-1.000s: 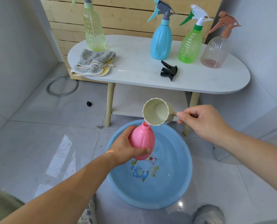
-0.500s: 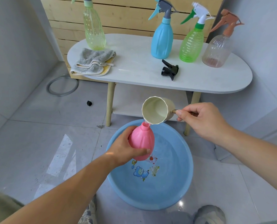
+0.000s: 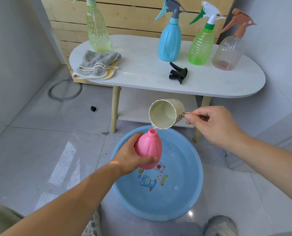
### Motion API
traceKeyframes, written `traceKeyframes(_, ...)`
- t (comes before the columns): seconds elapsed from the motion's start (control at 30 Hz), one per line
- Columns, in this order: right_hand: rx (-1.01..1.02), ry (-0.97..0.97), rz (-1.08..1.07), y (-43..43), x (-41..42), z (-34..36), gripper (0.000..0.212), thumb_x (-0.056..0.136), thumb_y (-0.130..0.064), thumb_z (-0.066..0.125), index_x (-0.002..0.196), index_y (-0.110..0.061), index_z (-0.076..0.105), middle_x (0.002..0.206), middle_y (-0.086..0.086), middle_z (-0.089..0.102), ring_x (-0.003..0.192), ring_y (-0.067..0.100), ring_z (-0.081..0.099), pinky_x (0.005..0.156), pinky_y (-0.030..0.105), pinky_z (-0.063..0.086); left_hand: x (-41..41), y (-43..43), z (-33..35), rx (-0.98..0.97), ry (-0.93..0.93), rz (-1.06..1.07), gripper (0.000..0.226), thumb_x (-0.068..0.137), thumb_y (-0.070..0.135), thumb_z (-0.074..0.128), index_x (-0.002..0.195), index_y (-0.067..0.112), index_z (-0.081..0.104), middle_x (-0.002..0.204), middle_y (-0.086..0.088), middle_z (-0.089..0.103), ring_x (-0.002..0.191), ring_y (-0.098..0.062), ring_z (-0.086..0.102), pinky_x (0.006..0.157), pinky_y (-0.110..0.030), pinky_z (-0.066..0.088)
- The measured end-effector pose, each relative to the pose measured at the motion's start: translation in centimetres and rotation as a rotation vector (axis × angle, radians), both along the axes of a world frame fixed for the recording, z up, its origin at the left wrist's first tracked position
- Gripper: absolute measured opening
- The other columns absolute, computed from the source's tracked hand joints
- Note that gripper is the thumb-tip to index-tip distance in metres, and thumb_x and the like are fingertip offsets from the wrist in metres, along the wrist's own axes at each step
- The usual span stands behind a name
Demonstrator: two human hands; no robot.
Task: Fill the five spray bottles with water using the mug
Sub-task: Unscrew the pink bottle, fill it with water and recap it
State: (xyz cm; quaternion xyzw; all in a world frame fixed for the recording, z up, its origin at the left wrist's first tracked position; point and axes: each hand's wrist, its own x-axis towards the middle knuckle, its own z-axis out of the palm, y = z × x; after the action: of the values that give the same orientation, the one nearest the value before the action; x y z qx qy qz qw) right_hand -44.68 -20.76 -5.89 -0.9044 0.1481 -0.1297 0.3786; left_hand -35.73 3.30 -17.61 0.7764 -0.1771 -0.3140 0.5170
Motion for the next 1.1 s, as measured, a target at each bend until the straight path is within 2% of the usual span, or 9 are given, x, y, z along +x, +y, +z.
traceKeyframes(0.17, 0.001, -0.013, 0.003, -0.09, 0.03, 0.06, 0.017, 0.09, -0.032, 0.068, 0.078, -0.024, 0.076, 0.074, -0.022, 0.069, 0.068, -0.009, 0.061, 0.06, 0.004, 0.039, 0.0, 0.08, -0.03, -0.005, 0.003, 0.005, 0.098, 0.045, 0.051, 0.091, 0.135, 0.042, 0.052, 0.123, 0.011, 0.064, 0.112, -0.016, 0.065, 0.086, -0.045, 0.065)
traceKeyframes(0.4, 0.002, -0.046, 0.029, -0.1, -0.02, 0.14, 0.012, 0.09, -0.03, 0.069, 0.08, -0.028, 0.075, 0.075, -0.026, 0.068, 0.071, -0.013, 0.061, 0.064, 0.002, 0.04, 0.0, 0.07, -0.16, 0.005, -0.003, 0.014, 0.091, 0.054, 0.039, 0.094, 0.135, 0.041, 0.052, 0.123, 0.012, 0.063, 0.112, -0.015, 0.064, 0.087, -0.044, 0.065)
traceKeyframes(0.57, -0.022, -0.061, 0.047, -0.17, -0.02, 0.11, 0.01, 0.09, -0.028, 0.069, 0.083, -0.028, 0.075, 0.079, -0.027, 0.067, 0.077, -0.015, 0.062, 0.07, 0.001, 0.04, -0.01, 0.07, -0.12, -0.006, -0.001, 0.015, 0.092, 0.051, 0.042, 0.093, 0.134, 0.04, 0.054, 0.122, 0.011, 0.065, 0.111, -0.015, 0.065, 0.087, -0.044, 0.065)
traceKeyframes(0.7, -0.024, -0.061, 0.05, -0.14, -0.01, 0.07, 0.01, 0.089, -0.028, 0.069, 0.081, -0.032, 0.074, 0.08, -0.027, 0.068, 0.079, -0.012, 0.063, 0.073, 0.004, 0.042, -0.03, 0.06, -0.15, -0.011, 0.006, 0.013, 0.092, 0.05, 0.043, 0.093, 0.133, 0.04, 0.054, 0.122, 0.011, 0.065, 0.111, -0.014, 0.065, 0.087, -0.043, 0.064)
traceKeyframes(0.9, -0.031, -0.069, 0.054, 0.0, -0.09, 0.3, 0.01, 0.089, -0.026, 0.069, 0.082, -0.032, 0.074, 0.08, -0.029, 0.066, 0.078, -0.016, 0.061, 0.071, 0.001, 0.039, -0.01, 0.09, -0.13, -0.017, 0.014, 0.019, 0.095, 0.048, 0.045, 0.094, 0.134, 0.041, 0.053, 0.123, 0.011, 0.065, 0.112, -0.014, 0.065, 0.088, -0.042, 0.064)
traceKeyframes(1.1, -0.075, -0.086, 0.053, 0.17, -0.1, 0.36, 0.008, 0.089, -0.023, 0.071, 0.088, -0.023, 0.078, 0.081, -0.028, 0.065, 0.075, -0.018, 0.058, 0.067, 0.001, 0.038, 0.02, 0.12, -0.15, -0.014, 0.01, 0.013, 0.095, 0.047, 0.048, 0.092, 0.133, 0.042, 0.053, 0.123, 0.011, 0.064, 0.113, -0.015, 0.065, 0.087, -0.044, 0.065)
